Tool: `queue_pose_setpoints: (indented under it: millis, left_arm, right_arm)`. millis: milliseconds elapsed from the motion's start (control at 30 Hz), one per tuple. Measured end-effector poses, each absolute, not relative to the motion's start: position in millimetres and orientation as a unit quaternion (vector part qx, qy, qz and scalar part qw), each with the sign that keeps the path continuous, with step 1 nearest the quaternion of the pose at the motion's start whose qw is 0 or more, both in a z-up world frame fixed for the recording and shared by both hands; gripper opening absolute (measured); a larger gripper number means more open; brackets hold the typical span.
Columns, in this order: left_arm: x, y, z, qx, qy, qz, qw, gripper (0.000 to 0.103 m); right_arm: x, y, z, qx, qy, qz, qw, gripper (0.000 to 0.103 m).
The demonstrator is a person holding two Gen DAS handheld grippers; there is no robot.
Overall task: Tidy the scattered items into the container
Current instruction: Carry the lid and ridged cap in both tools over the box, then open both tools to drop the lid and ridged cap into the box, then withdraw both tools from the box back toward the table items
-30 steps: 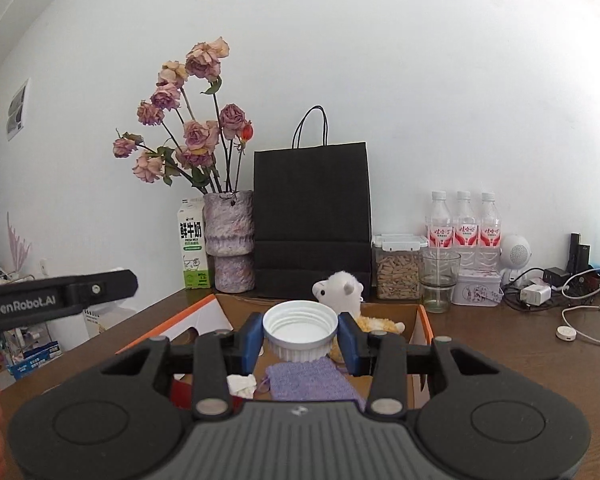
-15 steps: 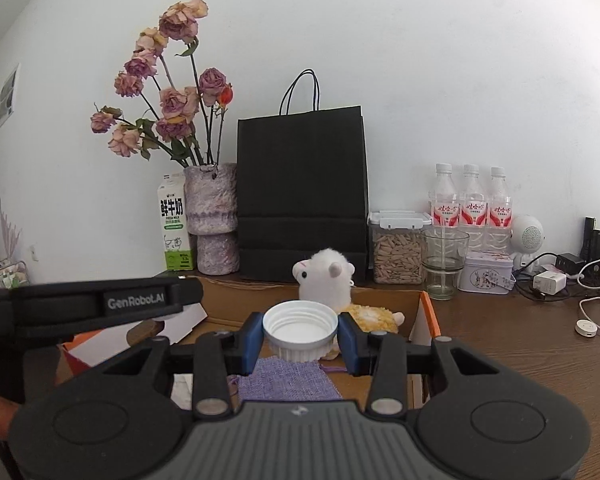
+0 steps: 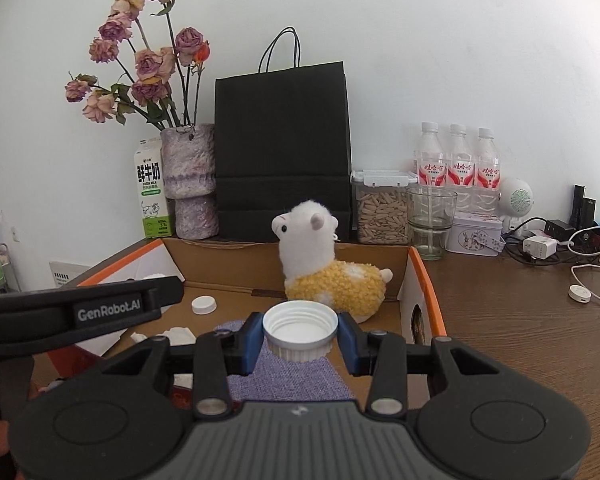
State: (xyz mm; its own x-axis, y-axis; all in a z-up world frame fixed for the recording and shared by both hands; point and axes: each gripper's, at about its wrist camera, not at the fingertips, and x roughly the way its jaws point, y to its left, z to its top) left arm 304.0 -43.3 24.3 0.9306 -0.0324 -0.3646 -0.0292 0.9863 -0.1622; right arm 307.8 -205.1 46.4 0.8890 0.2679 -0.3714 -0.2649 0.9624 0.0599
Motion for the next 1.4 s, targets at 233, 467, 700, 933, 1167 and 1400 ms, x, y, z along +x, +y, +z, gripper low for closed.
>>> queue_pose_setpoints:
  millis: [233, 467, 700, 933, 1167, 1400]
  left_arm:
    - [302, -46, 23, -0.077, 0.185, 0.006, 0.980, 0.065]
    - [289, -44, 30, -0.079, 0.135, 0.036, 0.987, 0.103]
    - [284, -43, 32, -0.087, 0.124, 0.043, 0.987, 0.103]
    - [280, -44, 32, -0.090, 0.113, 0.041, 0.989, 0.103]
    - [273, -45, 35, -0.092, 0.096, 0.039, 0.990, 0.103]
    - [267, -48, 38, -0.092, 0.085, 0.032, 0.992, 0.103]
  right_arm:
    - [307, -205, 47, 0.006, 0.194, 0.132, 0.972, 0.049]
    - [296, -209, 56, 0.013, 0.170, 0.127, 0.977, 0.103]
    - [292, -210, 58, 0.009, 0.164, 0.121, 0.979, 0.103]
    - [288, -210, 60, 0.011, 0.162, 0.117, 0.980, 0.103]
    - [282, -213, 64, 0.014, 0.154, 0.120, 0.981, 0.103]
    - [274, -215, 67, 0.011, 0.144, 0.121, 0.982, 0.103]
